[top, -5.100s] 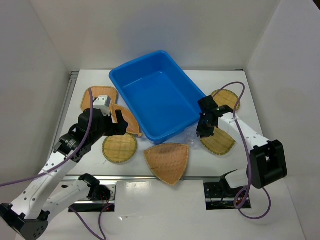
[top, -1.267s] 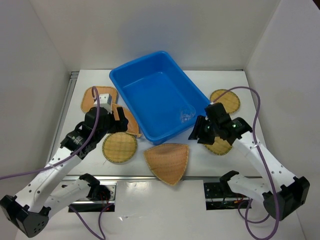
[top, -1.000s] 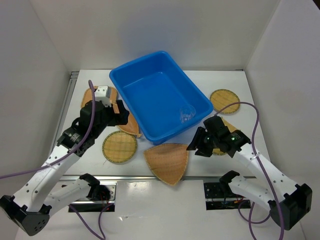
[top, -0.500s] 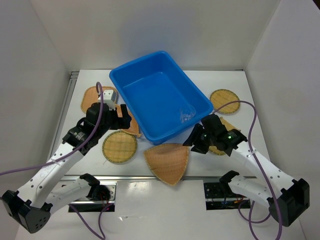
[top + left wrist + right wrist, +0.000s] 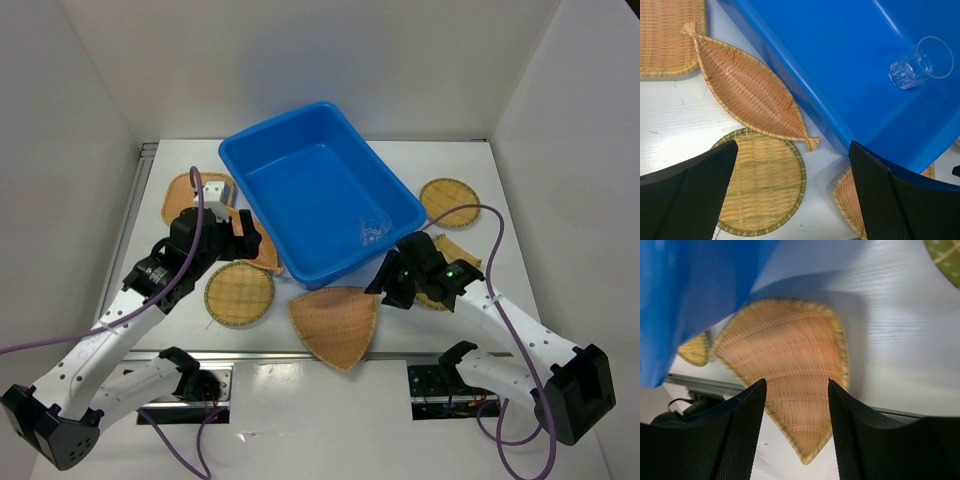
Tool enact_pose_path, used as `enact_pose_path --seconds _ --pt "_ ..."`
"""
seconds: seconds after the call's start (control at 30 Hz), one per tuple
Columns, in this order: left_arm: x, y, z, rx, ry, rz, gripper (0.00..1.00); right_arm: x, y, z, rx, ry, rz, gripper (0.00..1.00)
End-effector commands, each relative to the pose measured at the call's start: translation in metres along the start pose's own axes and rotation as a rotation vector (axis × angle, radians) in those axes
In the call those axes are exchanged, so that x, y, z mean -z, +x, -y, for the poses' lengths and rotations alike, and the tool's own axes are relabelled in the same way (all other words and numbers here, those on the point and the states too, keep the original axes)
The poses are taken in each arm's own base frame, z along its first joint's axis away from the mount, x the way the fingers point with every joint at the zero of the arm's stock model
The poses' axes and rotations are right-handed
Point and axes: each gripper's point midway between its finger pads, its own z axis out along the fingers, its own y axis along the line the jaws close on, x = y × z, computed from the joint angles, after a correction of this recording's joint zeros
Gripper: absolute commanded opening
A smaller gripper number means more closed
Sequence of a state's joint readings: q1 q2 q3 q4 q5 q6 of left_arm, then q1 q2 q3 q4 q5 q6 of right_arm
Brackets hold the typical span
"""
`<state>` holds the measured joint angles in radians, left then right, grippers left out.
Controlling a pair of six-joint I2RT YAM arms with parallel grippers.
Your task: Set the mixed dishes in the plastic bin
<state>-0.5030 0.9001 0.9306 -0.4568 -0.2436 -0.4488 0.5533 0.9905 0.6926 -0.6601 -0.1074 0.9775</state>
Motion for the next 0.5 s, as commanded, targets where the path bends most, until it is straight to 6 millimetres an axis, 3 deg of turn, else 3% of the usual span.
enact_pose_path --seconds 0.0,0.03,0.2,0.47 --pt "0.0 -0.005 0.003 0.006 0.014 0.032 0.99 -0.001 0.0 0.013 -0.008 0.067 0.02 0.58" --pt "0.0 -0.005 0.003 0.006 0.014 0.032 0.99 0.003 0.006 0.027 -0.011 0.119 0.002 0.58" --pt "-0.003 0.0 0.004 0.013 0.02 0.018 0.99 -0.001 0.036 0.041 -0.037 0.14 -0.117 0.58" --pt "-0.01 0.004 0.006 0.009 0.022 -0.004 0.99 -0.013 0.087 0.049 -0.008 0.16 -0.242 0.57"
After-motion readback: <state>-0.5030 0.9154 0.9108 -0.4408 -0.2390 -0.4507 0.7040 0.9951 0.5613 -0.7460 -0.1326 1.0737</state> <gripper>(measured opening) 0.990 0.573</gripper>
